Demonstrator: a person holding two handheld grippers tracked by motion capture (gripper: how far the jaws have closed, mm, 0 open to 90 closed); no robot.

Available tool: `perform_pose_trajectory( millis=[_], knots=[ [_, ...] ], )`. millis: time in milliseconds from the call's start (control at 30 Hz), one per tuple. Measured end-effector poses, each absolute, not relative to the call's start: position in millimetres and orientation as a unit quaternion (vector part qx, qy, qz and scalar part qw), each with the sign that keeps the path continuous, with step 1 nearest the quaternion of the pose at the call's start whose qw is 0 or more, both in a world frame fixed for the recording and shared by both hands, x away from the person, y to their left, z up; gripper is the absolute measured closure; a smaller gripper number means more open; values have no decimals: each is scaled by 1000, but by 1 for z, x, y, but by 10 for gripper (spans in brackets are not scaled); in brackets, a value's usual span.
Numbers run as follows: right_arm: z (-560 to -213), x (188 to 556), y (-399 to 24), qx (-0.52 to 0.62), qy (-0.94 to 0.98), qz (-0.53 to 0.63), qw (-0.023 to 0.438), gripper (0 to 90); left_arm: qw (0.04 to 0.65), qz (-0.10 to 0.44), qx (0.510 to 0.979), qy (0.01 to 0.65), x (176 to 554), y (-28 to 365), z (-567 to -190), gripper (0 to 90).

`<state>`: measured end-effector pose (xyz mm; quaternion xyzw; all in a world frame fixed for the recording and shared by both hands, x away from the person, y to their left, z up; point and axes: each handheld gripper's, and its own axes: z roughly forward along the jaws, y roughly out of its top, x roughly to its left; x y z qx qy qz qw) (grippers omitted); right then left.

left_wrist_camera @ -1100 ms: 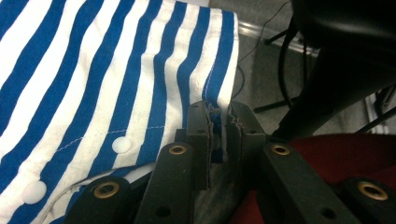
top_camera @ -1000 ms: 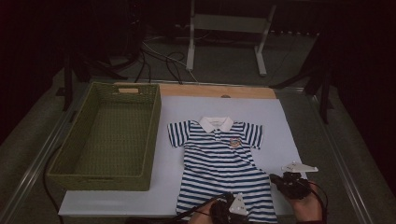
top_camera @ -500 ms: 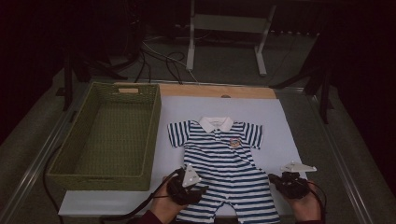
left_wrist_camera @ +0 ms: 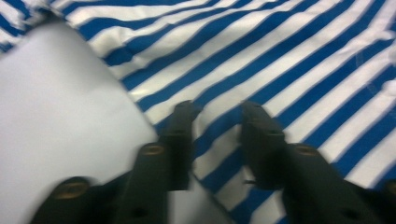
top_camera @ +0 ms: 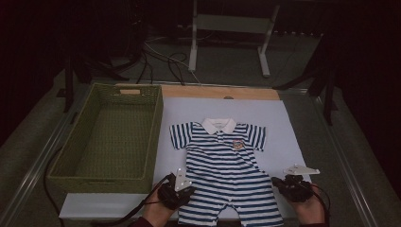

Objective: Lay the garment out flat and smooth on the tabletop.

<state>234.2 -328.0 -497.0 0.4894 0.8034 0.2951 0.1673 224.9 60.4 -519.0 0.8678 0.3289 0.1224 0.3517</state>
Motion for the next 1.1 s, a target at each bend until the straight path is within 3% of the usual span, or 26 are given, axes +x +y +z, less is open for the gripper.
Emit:
perform_pose_trajectory(
  millis=[67, 100, 600, 633, 700, 733, 933, 1100],
  knots=[
    [-497, 234, -328, 488, 805, 294, 166, 886, 349, 123, 871, 323, 223, 60, -518, 889],
    [-497, 233, -328, 488, 804, 294, 167, 886, 348, 126, 872, 322, 223, 59, -518, 899],
    [-500, 218, -334, 492, 806, 291, 155, 888, 338, 123, 879, 312, 205, 68, -515, 900],
    [-501, 218, -334, 491, 806, 293, 155, 878, 340, 123, 878, 313, 206, 68, -515, 900],
    [-501, 218, -335, 490, 802, 303, 160, 745, 357, 126, 872, 310, 206, 70, -513, 900],
    [-500, 219, -336, 485, 800, 313, 162, 682, 365, 129, 868, 311, 206, 71, -511, 887],
    [-499, 221, -330, 456, 793, 369, 167, 402, 399, 138, 839, 342, 214, 79, -503, 597],
    [-499, 225, -326, 455, 786, 383, 167, 263, 411, 152, 825, 357, 218, 81, -499, 429]
  ],
)
